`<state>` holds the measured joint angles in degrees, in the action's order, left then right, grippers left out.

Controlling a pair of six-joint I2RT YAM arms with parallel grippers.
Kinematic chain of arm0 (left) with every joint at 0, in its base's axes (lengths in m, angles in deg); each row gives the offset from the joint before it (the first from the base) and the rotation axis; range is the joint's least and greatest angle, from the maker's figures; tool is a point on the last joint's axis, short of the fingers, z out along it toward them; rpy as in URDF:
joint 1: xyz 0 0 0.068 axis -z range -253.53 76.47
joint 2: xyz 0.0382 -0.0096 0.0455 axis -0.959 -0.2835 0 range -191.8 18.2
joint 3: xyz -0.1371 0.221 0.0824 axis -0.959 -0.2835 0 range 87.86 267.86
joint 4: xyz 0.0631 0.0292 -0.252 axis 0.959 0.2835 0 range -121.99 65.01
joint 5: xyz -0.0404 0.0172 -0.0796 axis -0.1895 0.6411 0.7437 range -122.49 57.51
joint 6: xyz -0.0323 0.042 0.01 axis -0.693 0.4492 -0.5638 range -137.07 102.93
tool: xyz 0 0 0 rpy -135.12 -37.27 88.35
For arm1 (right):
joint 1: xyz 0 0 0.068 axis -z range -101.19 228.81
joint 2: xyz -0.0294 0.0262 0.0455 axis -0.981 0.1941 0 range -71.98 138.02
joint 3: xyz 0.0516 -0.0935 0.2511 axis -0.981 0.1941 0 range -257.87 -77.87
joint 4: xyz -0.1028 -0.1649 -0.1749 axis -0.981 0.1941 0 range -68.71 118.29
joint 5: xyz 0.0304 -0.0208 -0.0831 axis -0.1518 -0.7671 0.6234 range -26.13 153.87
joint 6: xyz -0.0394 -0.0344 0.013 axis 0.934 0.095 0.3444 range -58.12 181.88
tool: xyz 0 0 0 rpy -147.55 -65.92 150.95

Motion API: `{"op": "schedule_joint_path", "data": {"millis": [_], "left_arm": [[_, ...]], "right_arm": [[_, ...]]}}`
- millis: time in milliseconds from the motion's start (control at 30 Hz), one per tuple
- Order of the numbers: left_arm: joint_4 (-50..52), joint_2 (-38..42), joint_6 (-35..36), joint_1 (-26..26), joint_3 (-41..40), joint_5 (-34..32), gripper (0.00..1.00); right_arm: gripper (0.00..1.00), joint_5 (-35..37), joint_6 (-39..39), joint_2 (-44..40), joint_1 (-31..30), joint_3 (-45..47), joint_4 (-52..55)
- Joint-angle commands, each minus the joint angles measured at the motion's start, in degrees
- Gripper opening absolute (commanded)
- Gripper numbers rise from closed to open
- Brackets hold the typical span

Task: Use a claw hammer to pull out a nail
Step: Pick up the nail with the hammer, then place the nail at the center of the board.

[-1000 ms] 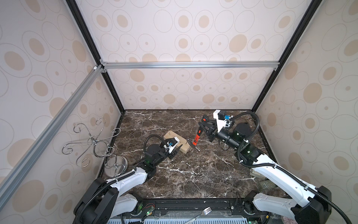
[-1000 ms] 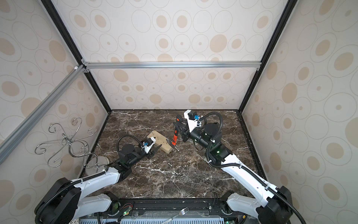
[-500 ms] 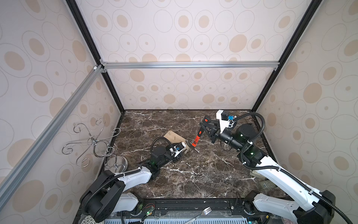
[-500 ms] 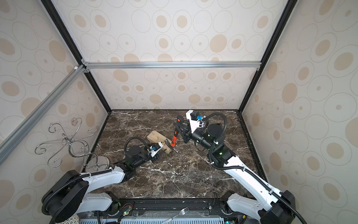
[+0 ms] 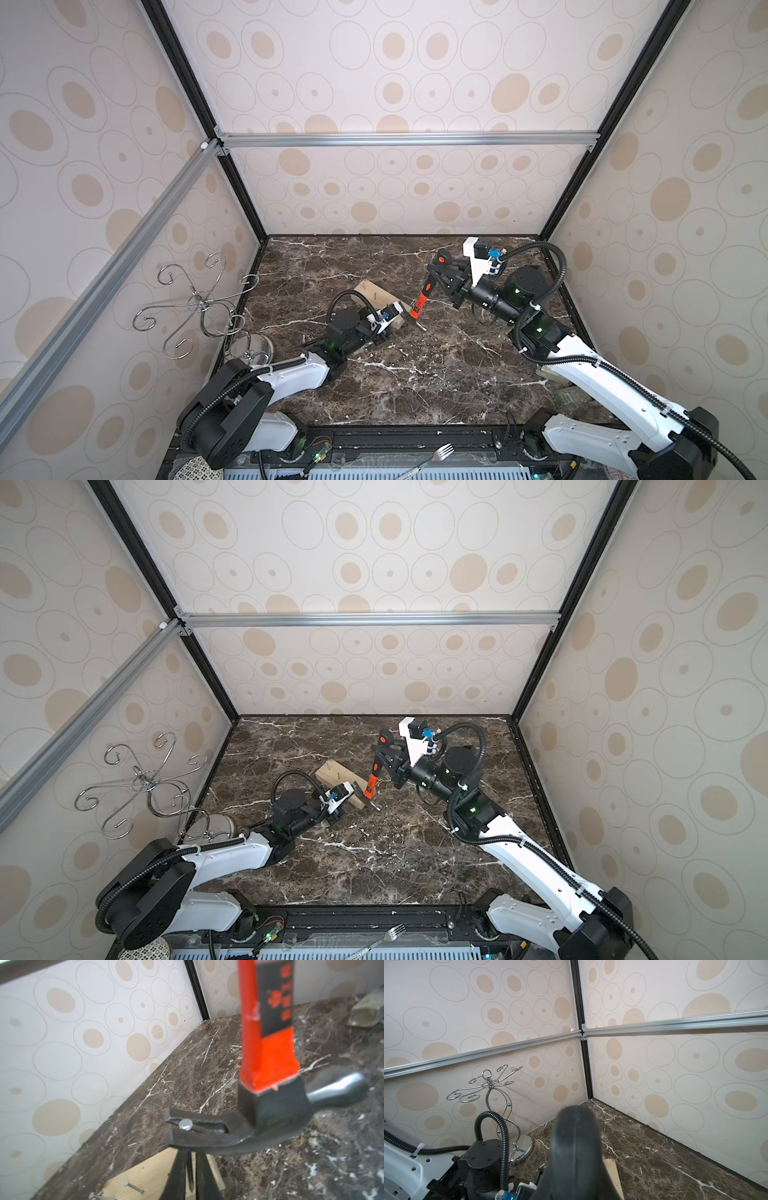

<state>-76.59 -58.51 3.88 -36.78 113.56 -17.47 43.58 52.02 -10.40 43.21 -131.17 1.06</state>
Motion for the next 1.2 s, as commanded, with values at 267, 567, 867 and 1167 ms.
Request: {"op": "schedule_joint_path", "data": {"millis": [267, 567, 867, 1167], "left_arm": [[2.5, 0.8, 0.8, 0.5, 2.8, -2.7, 0.0], [12.5, -2.7, -17.4, -0.4, 8.8, -19.2, 0.0], [24.6, -6.4, -40.0, -3.0, 12.5, -25.4, 0.0], [28.2, -9.3, -53.7, -9.4, 9.7, -21.4, 0.0]], "right_arm": [[0.0, -6.6, 2.8, -0.4, 0.1, -4.9, 4.1], [0.0, -3.3, 10.2, -0.3, 0.1, -6.9, 14.4], [0.0, 6.2, 10.7, -0.8, 0.1, -5.5, 18.7], [0.0, 8.6, 10.0, -1.2, 0.2, -3.3, 17.3]]}}
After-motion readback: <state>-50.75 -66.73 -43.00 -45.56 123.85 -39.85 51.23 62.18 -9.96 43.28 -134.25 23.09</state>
